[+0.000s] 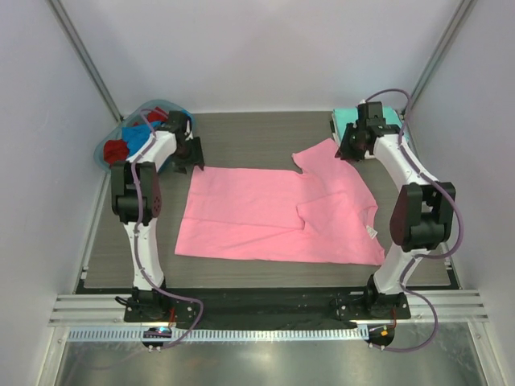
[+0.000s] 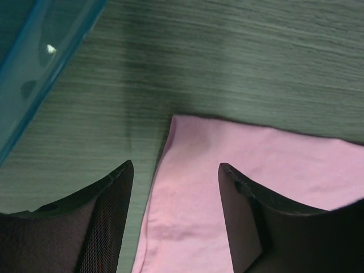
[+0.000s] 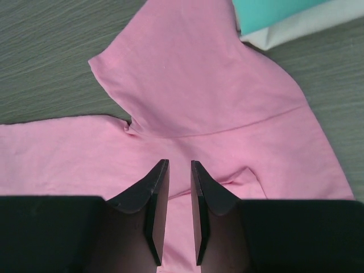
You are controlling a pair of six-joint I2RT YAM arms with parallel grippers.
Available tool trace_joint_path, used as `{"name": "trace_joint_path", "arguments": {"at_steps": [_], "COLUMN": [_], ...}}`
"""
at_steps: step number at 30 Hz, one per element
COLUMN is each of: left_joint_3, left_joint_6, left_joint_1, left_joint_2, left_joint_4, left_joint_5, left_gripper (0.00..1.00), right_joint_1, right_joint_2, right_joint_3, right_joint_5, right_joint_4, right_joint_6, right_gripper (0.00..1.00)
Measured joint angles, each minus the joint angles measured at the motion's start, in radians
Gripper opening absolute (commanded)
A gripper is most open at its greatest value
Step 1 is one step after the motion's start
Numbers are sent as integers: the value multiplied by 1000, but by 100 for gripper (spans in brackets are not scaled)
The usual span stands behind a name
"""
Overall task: Fold and stack the t-shirts
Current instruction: Fold the tshirt
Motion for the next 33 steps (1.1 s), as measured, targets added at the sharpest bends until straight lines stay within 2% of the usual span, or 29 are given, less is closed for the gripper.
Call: {"name": "trace_joint_path", "arguments": {"at_steps": [3, 6, 9, 10, 13, 23, 33], "left_joint_3": [40, 63, 73, 78, 105, 132, 132], "left_joint_6": [16, 29, 38, 43, 53, 71, 75], "left_joint_1": [0, 0, 0, 0, 0, 0, 1], "left_joint_2": [50, 79, 85, 90, 111, 124, 123], "left_joint_4": [-5, -12, -11, -11, -21, -59, -62], "left_joint_5": [-11, -16, -14, -15, -24, -107, -152], "left_gripper": [60, 54, 33, 19, 0, 0, 0], "right_joint_1": [0, 0, 0, 0, 0, 0, 0], "right_joint_2": [53, 126, 208, 239, 329, 615, 772], "right_joint_3": [58, 124, 195, 222, 304, 633, 840], "right_joint_5": [-16, -21, -21, -18, -3, 13, 41], "right_joint_4": [7, 16, 23, 24, 26, 24, 9], "right_joint_6": [-27, -71, -128, -146, -197, -299, -326], "right_gripper": [30, 36, 38, 38, 38, 32, 32]}}
